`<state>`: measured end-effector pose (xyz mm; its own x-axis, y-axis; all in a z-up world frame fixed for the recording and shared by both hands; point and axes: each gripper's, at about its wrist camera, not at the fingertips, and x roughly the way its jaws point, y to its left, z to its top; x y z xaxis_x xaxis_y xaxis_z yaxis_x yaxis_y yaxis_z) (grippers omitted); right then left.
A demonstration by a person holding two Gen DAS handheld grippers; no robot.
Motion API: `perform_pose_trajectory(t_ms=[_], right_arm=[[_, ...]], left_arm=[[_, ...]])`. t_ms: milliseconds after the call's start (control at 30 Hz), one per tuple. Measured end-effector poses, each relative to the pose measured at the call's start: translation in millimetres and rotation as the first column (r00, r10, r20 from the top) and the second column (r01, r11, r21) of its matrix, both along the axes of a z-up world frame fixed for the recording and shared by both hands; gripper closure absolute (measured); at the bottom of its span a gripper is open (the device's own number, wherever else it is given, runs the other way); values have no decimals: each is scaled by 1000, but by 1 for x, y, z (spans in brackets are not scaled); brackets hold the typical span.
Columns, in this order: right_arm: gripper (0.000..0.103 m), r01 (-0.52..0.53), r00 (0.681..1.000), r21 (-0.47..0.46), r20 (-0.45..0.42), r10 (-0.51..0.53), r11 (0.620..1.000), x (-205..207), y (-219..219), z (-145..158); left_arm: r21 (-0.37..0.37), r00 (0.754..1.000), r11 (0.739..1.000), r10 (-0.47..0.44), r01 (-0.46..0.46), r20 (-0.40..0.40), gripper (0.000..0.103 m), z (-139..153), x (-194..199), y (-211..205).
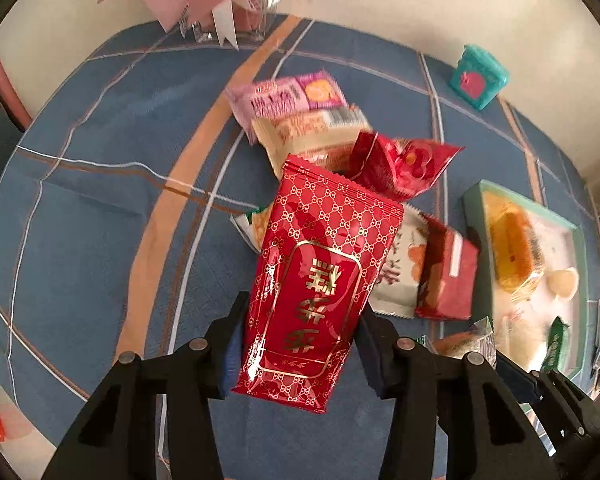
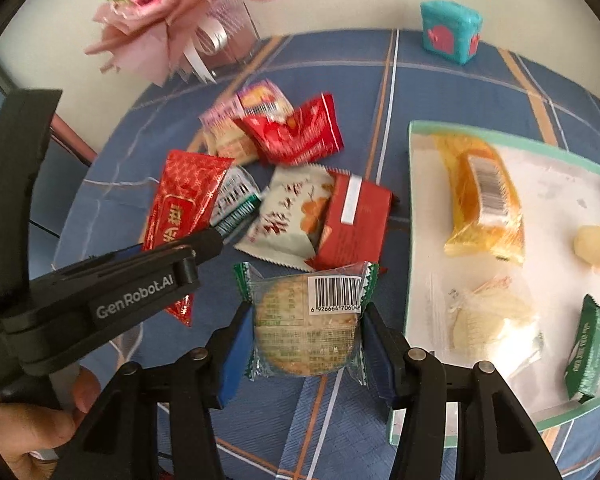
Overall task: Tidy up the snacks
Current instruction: 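Close left gripper on red gift packet while right gripper closes on biscuit packet, then carry red gift packet with left tool while right tool carries biscuit packet over tray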
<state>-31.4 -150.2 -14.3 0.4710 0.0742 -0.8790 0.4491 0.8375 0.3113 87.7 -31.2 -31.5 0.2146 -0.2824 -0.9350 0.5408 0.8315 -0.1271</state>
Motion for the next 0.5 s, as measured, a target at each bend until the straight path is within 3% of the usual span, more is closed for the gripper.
perform_pose_trajectory(t_ms=[167, 500], right_arm=[[47, 9, 999, -7, 35, -9, 1000, -6, -1, 14], [47, 66, 996, 8, 65, -67, 998, -27, -26, 24]], left_arm=[[-33, 999, 999, 22, -21, 42, 52, 19, -9, 8], [-63, 999, 998, 30, -27, 43, 52, 21, -16, -24]])
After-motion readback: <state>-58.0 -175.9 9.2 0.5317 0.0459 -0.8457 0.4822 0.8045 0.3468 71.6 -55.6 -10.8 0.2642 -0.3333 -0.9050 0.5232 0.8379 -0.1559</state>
